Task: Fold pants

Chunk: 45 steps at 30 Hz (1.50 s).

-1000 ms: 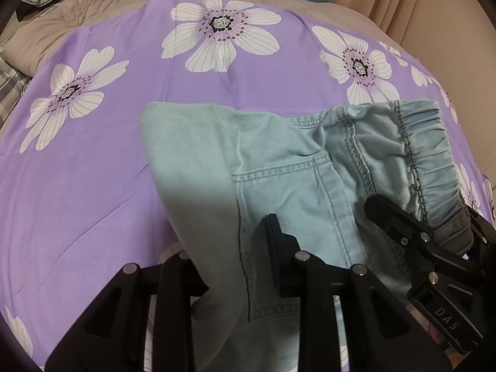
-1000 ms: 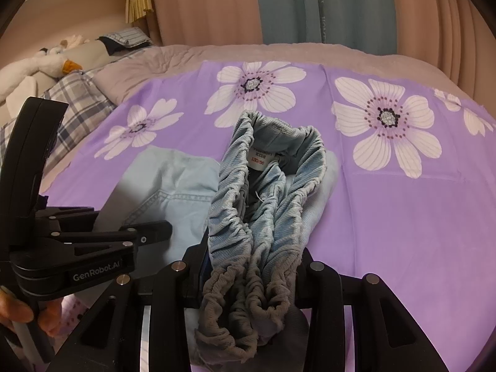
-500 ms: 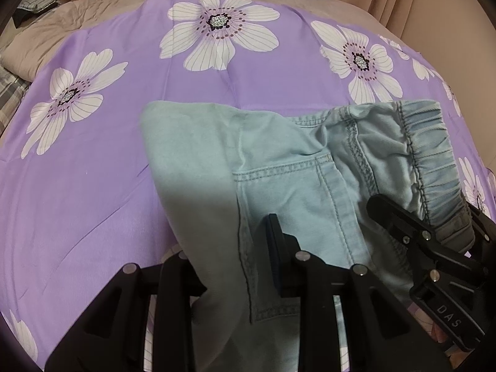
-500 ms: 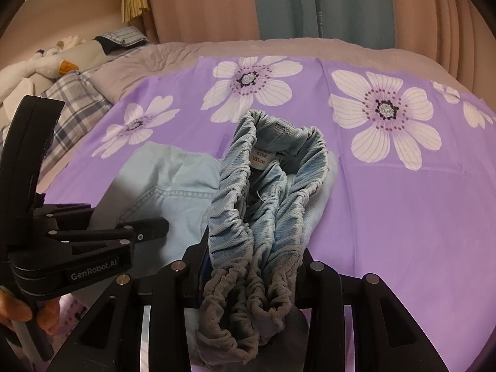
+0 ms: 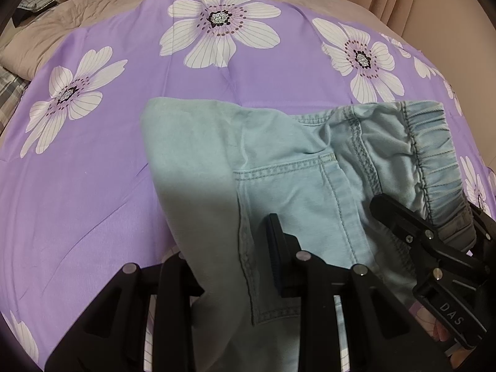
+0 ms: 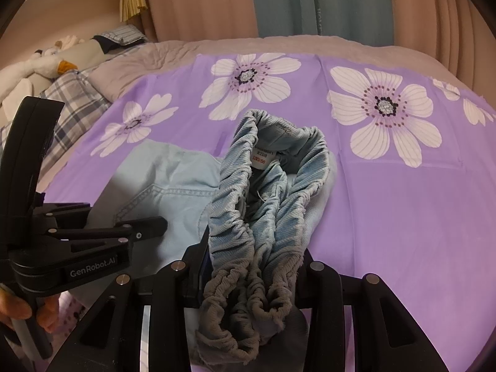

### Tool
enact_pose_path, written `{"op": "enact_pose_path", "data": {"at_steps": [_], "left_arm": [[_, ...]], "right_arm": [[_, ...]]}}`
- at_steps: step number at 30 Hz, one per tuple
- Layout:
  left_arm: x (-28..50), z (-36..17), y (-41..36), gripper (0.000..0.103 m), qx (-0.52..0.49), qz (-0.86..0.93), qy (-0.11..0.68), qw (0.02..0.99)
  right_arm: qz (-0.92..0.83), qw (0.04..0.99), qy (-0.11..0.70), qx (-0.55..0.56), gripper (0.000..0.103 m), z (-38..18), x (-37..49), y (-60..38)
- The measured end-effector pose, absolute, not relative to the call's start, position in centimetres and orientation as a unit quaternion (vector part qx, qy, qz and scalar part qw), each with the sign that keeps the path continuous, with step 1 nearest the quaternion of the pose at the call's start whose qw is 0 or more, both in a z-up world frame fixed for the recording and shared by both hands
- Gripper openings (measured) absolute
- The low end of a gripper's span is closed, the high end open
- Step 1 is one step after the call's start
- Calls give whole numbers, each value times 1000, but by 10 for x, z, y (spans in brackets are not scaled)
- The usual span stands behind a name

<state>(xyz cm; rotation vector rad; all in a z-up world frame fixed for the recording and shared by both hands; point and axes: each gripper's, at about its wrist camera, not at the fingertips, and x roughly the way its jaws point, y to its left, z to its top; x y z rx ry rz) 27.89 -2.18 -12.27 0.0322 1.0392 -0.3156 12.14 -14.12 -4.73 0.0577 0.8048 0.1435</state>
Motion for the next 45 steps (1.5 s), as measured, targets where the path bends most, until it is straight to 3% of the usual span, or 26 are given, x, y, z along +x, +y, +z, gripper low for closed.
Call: {"op": "enact_pose_path", "data": {"at_steps": [33, 45], "left_arm": [[279, -126, -21, 36, 37, -130, 507, 851], [279, -126, -19, 44, 45, -115, 505, 854]], "right_arm": [[58, 896, 435, 63, 40, -54, 128, -151], [44, 886, 455, 80, 50, -59, 131, -161]]}}
